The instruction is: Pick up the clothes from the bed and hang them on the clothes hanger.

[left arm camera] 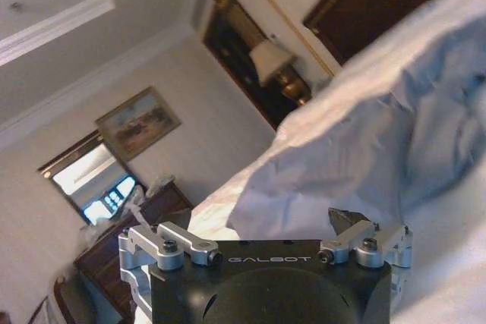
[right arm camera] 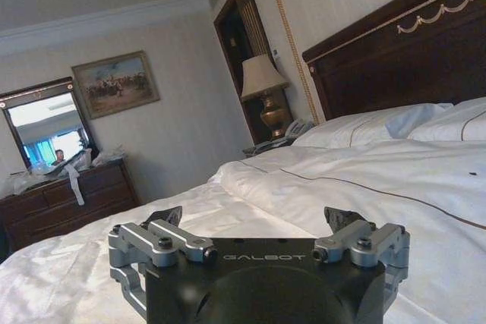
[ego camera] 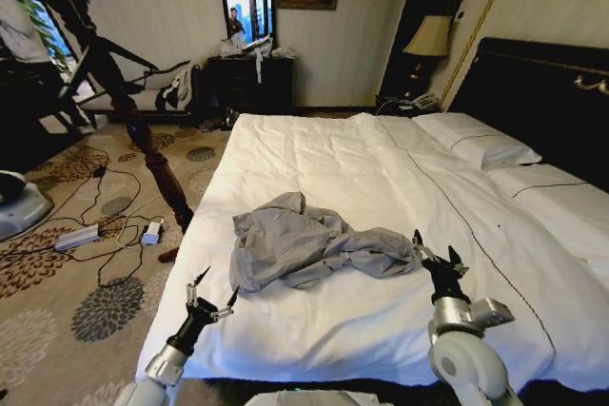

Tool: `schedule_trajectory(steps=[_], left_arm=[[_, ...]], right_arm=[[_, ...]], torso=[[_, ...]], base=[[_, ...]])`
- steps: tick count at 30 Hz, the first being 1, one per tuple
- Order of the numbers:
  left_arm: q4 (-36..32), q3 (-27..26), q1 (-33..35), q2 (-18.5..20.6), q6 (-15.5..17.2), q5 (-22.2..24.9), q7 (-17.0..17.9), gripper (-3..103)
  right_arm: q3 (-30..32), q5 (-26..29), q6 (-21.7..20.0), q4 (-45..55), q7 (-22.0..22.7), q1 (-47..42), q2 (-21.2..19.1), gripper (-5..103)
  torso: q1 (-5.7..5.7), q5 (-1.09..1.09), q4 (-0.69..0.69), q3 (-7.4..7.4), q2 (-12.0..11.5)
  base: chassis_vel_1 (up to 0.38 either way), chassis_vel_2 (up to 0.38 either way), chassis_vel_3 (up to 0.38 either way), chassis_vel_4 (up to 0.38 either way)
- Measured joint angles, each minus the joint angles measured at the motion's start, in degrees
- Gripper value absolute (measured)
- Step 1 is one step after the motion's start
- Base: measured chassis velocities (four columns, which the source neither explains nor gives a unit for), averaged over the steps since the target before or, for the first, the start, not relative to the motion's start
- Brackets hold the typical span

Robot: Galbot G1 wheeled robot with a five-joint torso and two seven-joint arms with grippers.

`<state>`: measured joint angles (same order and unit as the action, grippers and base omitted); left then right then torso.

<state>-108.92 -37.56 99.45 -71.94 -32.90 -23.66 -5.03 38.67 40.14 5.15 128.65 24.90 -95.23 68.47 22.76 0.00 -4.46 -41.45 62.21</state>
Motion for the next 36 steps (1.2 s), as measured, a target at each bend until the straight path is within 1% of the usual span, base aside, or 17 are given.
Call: schedule_trajectory(steps=[1, 6, 9, 13, 14, 15, 20, 21, 24, 25, 26, 27, 28, 29, 31, 35, 36], left_arm=[[1.26, 0.07, -0.82, -0.03, -0.59, -3.13, 0.13, 100], [3.23, 0.80, -1.95, 0.19, -1.34, -6.89, 0.15, 100], [6.17, 1.76, -4.49, 0.18, -2.56, -12.71, 0.01, 100], [7.61, 1.75, -6.48, -1.07, -3.18, -15.87, 0.09, 100], [8.96, 1.75, -7.97, -2.64, -4.03, -19.36, 0.70, 100], [8.96, 1.75, -7.97, -2.64, -4.03, -19.36, 0.70, 100], [12.36, 2.22, -10.89, -8.66, -7.05, -28.70, 2.94, 103], [12.36, 2.22, -10.89, -8.66, -7.05, -28.70, 2.94, 103], [13.25, 2.65, -11.84, -11.26, -7.07, -31.84, 5.31, 91], [13.40, 2.66, -12.12, -11.84, -6.64, -32.45, 6.23, 84], [13.40, 2.66, -12.12, -11.84, -6.64, -32.45, 6.23, 84], [13.57, 2.66, -12.60, -12.59, -5.63, -32.93, 7.78, 88], [13.63, 2.62, -12.88, -12.95, -4.93, -32.95, 8.61, 88], [13.74, 2.19, -13.74, -13.74, -3.01, -32.29, 10.63, 94], [13.78, 1.94, -14.07, -13.90, -2.33, -31.83, 11.20, 98], [14.30, -1.41, -17.19, -13.34, 1.61, -26.30, 13.18, 100], [14.30, -1.41, -17.19, -13.34, 1.61, -26.30, 13.18, 100]], right_arm=[[-0.16, 0.04, 0.05, -0.40, 0.03, 0.25, 0.09, 100], [-0.62, 0.06, 0.06, -0.85, 0.15, 0.51, 0.14, 100], [-1.15, 0.02, 0.05, -1.34, 0.21, 0.97, -0.04, 100], [-1.21, 0.01, 0.05, -1.72, 0.22, 1.17, -0.16, 100], [-1.25, -0.01, 0.05, -2.09, 0.22, 1.28, -0.18, 100], [-1.25, -0.01, 0.05, -2.09, 0.22, 1.28, -0.18, 100], [-1.45, -0.05, 0.06, -2.25, 0.23, 1.53, 0.11, 100], [-1.45, -0.05, 0.06, -2.25, 0.23, 1.53, 0.11, 100], [-1.45, -0.13, 0.08, -2.12, 0.23, 1.46, 0.34, 100], [-1.44, -0.14, 0.10, -1.99, 0.24, 1.37, 0.36, 100], [-1.44, -0.14, 0.10, -1.99, 0.24, 1.37, 0.36, 100], [-1.35, -0.15, 0.15, -1.83, 0.24, 1.26, 0.36, 100], [-1.30, -0.15, 0.19, -1.74, 0.23, 1.19, 0.34, 100], [-1.14, -0.17, 0.33, -1.49, 0.23, 0.95, 0.28, 100], [-1.07, -0.17, 0.39, -1.41, 0.23, 0.86, 0.26, 100], [-0.83, -0.19, 0.56, -0.64, 0.23, 0.05, 0.03, 100], [-0.83, -0.19, 0.56, -0.64, 0.23, 0.05, 0.03, 100]], torso=[[0.00, 0.00, 0.00, 0.00, 0.00], [0.00, 0.00, 0.00, 0.00, 0.00], [0.00, 0.00, 0.00, 0.00, 0.00], [0.00, 0.00, 0.00, 0.00, 0.00], [0.00, 0.01, 0.00, 0.00, 0.00], [0.00, 0.01, 0.00, 0.00, 0.00], [0.00, 0.01, 0.00, 0.00, 0.00], [0.00, 0.01, 0.00, 0.00, 0.00], [0.00, 0.01, 0.00, 0.01, 0.00], [0.00, 0.00, 0.00, 0.00, 0.00], [0.00, 0.00, 0.00, 0.00, 0.00], [0.00, 0.00, 0.00, 0.01, 0.00], [0.00, 0.01, 0.00, 0.00, 0.00], [0.00, 0.00, 0.00, 0.01, 0.00], [0.00, 0.00, 0.00, 0.01, 0.00], [0.00, -0.01, 0.00, 0.00, 0.00], [0.00, -0.01, 0.00, 0.00, 0.00]], base=[[0.000, 0.000, 0.000, 0.000], [0.000, 0.000, 0.000, 0.000], [0.000, 0.000, 0.000, 0.000], [0.000, 0.000, 0.000, 0.000], [0.000, 0.000, 0.000, 0.000], [0.000, 0.000, 0.000, 0.000], [0.000, 0.000, 0.000, 0.000], [0.000, 0.000, 0.000, 0.000], [0.000, 0.000, 0.000, 0.000], [0.000, 0.000, 0.000, 0.000], [0.000, 0.000, 0.000, 0.000], [0.000, 0.000, 0.000, 0.000], [0.000, 0.000, 0.000, 0.000], [0.000, 0.000, 0.000, 0.000], [0.000, 0.000, 0.000, 0.000], [0.000, 0.000, 0.000, 0.000], [0.000, 0.000, 0.000, 0.000]])
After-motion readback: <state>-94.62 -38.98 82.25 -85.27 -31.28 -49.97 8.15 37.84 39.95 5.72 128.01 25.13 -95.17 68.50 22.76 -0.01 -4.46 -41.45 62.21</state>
